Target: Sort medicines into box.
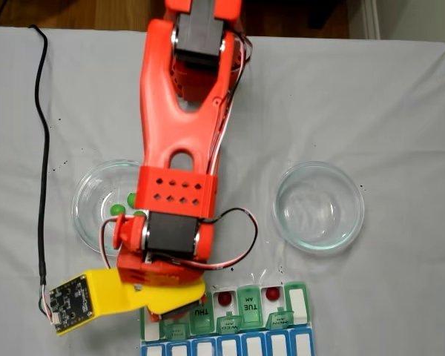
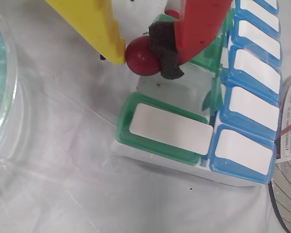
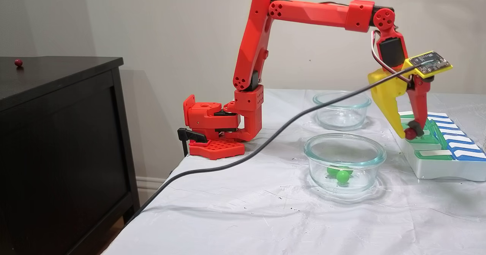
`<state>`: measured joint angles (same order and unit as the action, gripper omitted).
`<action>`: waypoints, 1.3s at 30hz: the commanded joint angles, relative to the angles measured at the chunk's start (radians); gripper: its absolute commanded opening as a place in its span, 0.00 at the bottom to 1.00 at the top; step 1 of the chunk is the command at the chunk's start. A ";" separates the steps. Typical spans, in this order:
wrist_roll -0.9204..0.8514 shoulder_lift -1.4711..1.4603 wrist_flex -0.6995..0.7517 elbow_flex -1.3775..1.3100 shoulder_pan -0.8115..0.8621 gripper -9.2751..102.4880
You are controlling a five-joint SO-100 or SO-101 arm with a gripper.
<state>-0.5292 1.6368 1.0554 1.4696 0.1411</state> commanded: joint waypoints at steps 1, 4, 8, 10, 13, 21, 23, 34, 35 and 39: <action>0.009 0.023 -0.060 -0.118 -0.012 0.08; 0.003 0.014 -0.080 -0.115 -0.014 0.08; -0.006 0.000 -0.049 -0.121 -0.015 0.24; -0.011 -0.005 -0.023 -0.132 -0.017 0.29; -0.021 0.012 0.002 -0.121 -0.023 0.31; -0.147 0.012 0.175 -0.161 -0.015 0.14; -0.219 -0.020 0.282 -0.215 0.008 0.14; -0.238 0.230 0.322 -0.164 0.209 0.10; -0.232 0.250 0.324 -0.135 0.215 0.10; -0.192 0.298 0.325 -0.023 0.212 0.08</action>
<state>-0.7486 1.7748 1.3790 1.4113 0.3543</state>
